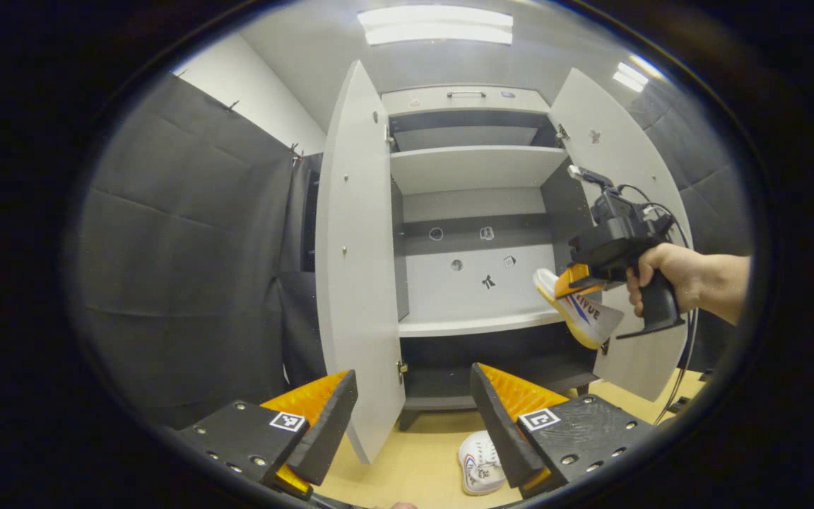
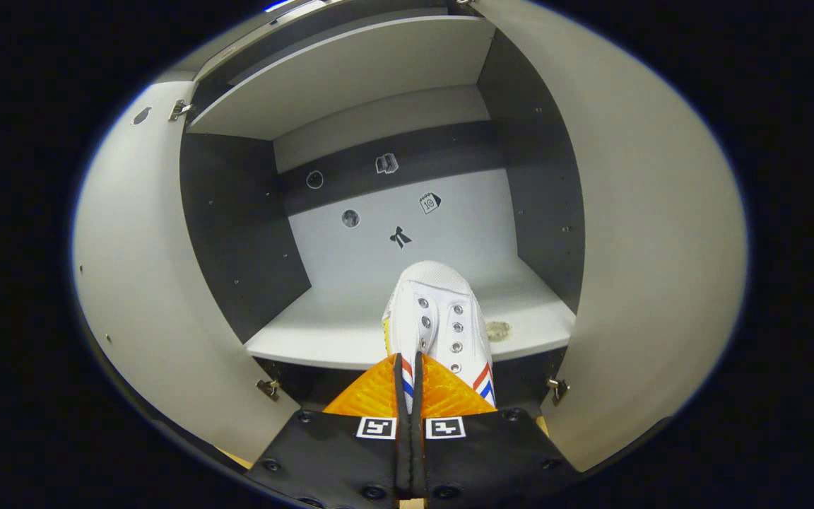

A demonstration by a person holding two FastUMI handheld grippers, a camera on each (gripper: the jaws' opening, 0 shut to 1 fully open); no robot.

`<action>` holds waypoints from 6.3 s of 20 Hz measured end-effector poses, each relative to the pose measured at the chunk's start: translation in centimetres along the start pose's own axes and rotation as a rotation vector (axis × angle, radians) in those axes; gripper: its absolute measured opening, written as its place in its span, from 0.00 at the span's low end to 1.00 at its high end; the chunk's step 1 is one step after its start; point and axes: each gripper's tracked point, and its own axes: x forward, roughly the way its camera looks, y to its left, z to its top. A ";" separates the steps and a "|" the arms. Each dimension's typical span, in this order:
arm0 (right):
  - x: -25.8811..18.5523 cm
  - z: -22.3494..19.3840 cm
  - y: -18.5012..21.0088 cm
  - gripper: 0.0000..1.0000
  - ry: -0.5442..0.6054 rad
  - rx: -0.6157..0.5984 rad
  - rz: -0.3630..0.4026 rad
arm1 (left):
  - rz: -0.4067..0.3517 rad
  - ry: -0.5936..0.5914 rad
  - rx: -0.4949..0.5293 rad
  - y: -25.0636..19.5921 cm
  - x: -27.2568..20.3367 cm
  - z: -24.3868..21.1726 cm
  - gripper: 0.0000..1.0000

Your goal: Grab one shoe with the right hand and put it into the shoe cabinet, grab the other shoe with the left hand and put it into the shoe cabinet; then close the right door with the right hand and the left door with the left hand.

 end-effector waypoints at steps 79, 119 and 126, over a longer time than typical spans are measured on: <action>-21.7 -10.1 -7.0 0.98 -0.128 -0.188 -0.168 | -0.343 0.892 -0.082 -11.7 6.8 -35.1 0.42; -23.3 -8.1 -8.9 0.98 -0.198 -0.158 -0.171 | -0.250 0.280 -0.220 -10.2 9.8 -22.0 0.01; -22.4 -8.3 -11.3 0.98 -0.180 -0.155 -0.197 | -0.186 0.356 -0.195 -9.9 9.6 -21.8 0.01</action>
